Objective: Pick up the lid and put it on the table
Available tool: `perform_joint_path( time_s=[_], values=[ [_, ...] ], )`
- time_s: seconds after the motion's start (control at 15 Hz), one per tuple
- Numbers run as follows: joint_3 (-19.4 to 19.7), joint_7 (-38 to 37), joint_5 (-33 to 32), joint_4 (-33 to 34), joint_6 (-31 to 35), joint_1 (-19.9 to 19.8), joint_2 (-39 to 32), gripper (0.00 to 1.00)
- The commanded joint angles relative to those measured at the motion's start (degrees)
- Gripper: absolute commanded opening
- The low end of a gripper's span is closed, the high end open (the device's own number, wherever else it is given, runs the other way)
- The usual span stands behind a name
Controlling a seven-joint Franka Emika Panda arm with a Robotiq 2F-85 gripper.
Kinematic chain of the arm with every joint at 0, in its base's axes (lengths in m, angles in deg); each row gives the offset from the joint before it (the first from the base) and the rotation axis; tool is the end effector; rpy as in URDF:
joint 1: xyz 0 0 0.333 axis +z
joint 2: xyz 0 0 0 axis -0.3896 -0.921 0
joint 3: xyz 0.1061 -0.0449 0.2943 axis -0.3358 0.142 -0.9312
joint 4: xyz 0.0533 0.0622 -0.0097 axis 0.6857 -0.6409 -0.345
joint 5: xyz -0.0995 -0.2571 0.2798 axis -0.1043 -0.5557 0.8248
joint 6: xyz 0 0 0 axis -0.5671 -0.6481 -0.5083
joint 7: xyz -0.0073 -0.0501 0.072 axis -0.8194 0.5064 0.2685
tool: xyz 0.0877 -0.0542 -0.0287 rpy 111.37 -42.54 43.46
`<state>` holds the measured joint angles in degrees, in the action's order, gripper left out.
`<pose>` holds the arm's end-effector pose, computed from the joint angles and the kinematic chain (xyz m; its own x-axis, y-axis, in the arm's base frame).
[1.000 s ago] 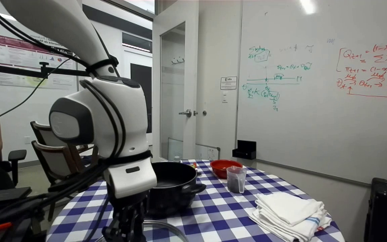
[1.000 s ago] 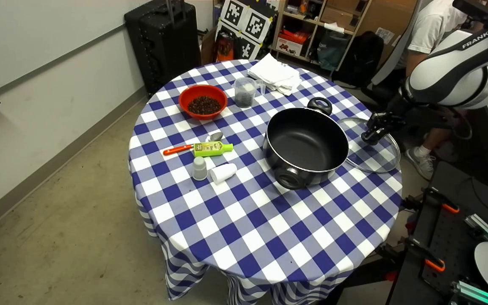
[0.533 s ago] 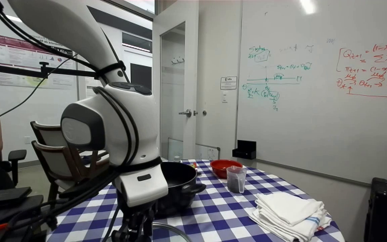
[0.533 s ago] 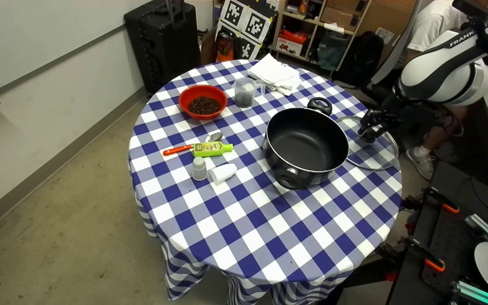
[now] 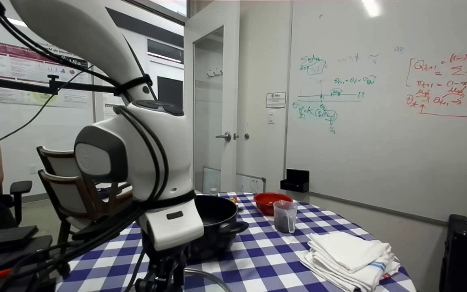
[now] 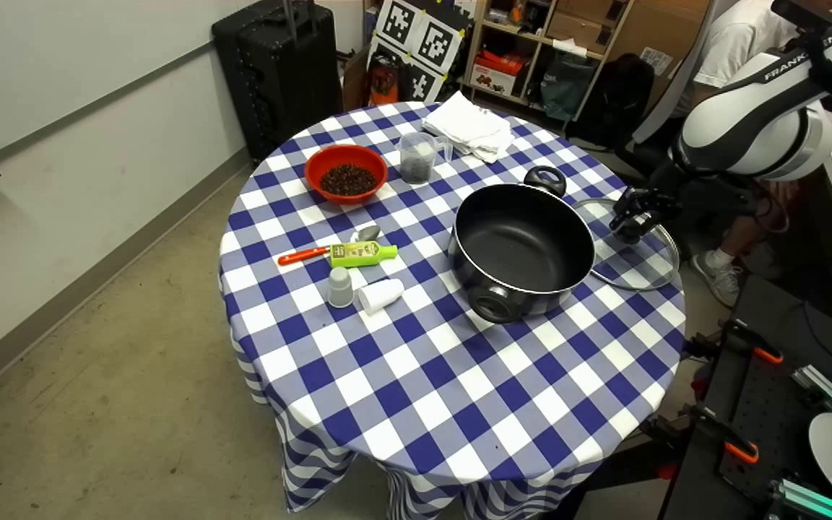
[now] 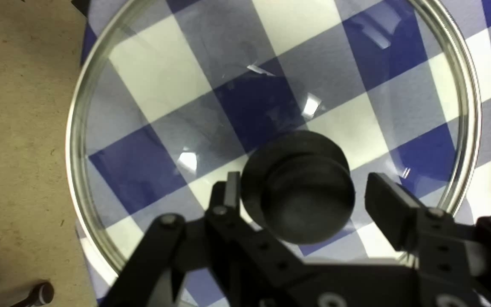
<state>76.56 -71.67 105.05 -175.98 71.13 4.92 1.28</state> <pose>0.4269 -0.2105 0.1592 0.7367 -0.6760 -0.0187 -0.6725 -0.7295 -0.1248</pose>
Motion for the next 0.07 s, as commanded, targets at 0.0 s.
perform_joint_path(
  time_s=[0.0],
  values=[
    [-0.5, -0.51, -0.66, -0.02, 0.0, -0.58, 0.08, 0.76]
  ],
)
